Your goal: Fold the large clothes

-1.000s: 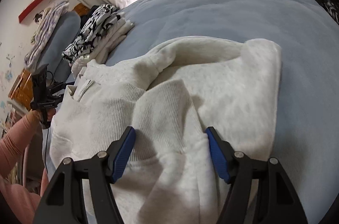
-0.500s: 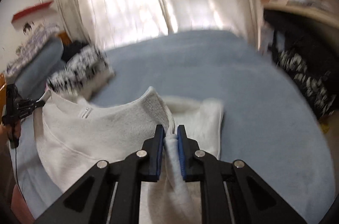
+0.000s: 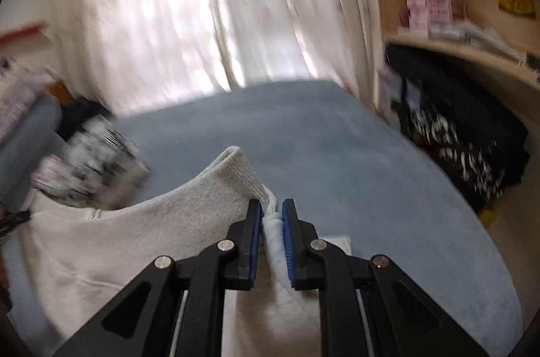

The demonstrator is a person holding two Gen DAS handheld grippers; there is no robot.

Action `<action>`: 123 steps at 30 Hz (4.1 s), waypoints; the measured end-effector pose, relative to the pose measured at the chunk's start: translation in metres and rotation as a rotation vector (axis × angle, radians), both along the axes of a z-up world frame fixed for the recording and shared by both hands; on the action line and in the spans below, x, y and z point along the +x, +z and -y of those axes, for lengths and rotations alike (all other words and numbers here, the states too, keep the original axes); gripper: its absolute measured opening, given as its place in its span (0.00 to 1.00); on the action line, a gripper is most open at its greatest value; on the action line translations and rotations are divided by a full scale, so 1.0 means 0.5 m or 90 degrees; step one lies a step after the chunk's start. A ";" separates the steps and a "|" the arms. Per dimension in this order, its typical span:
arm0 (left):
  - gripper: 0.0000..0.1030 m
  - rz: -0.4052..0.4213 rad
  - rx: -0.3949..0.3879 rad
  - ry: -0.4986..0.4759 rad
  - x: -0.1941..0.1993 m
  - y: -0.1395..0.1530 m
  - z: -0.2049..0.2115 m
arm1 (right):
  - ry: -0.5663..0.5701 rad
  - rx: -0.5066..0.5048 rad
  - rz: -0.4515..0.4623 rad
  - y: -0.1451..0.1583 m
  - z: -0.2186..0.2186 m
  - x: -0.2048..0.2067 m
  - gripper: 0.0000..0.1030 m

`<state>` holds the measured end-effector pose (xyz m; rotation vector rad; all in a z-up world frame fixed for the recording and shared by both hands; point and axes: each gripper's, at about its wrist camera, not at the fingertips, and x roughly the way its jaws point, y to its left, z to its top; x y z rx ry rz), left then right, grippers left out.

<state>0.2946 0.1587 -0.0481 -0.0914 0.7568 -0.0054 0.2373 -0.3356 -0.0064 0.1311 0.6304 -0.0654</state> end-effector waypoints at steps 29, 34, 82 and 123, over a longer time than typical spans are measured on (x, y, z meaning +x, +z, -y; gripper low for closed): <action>0.59 -0.197 -0.044 -0.132 0.042 -0.186 0.154 | 0.100 0.229 -0.272 -0.225 -0.098 0.076 0.53; 0.00 -0.126 -0.028 -0.061 0.056 -0.163 0.185 | 0.086 0.131 -0.191 -0.185 -0.129 0.063 0.27; 0.59 -0.079 0.139 -0.075 0.147 -0.202 0.323 | -0.012 0.074 -0.196 -0.230 0.080 0.132 0.20; 0.76 -0.108 -0.059 0.113 -0.264 -0.180 0.083 | -0.087 0.185 -0.183 -0.198 0.048 -0.231 0.21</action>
